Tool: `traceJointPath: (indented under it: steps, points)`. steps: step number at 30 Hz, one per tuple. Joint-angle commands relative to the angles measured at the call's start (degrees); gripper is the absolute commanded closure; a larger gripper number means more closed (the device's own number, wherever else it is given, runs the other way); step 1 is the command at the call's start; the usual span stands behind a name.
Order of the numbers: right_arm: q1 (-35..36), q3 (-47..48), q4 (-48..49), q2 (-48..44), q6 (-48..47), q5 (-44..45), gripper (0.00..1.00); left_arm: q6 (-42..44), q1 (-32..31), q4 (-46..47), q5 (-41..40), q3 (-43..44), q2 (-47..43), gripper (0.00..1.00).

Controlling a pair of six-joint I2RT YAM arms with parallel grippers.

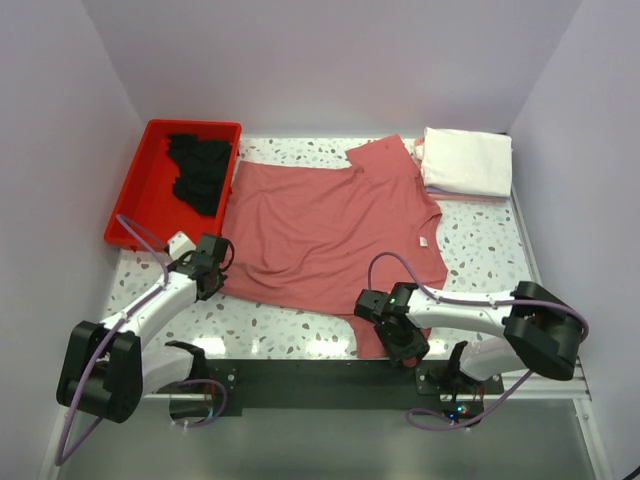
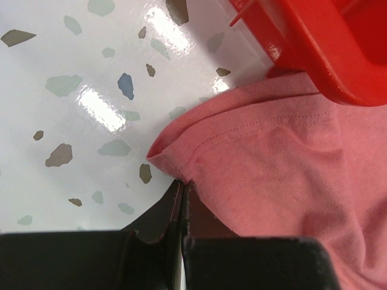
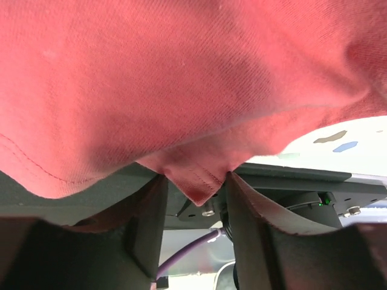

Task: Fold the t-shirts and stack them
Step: Flatten the tshirt out

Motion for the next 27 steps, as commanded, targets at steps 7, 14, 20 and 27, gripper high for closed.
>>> traceJointPath:
  steps: [7, 14, 20, 27]
  points:
    - [-0.41, -0.48, 3.91, 1.05, 1.78, 4.29, 0.73, 1.32, 0.66, 0.11, -2.34, 2.43, -0.61, 1.00]
    - [-2.34, 0.66, 1.80, -2.20, 4.24, 8.77, 1.00, 1.49, 0.66, -0.15, -1.90, 2.61, -0.87, 1.00]
    - [-2.69, 5.06, -4.43, -8.27, 6.35, 13.43, 1.00, 1.32, 0.66, -1.20, -0.49, 2.35, -3.23, 1.00]
    - [-2.61, 10.77, -14.19, -15.74, 6.88, 10.28, 1.00, -2.19, 0.66, -10.51, 1.17, 2.43, -10.35, 1.00]
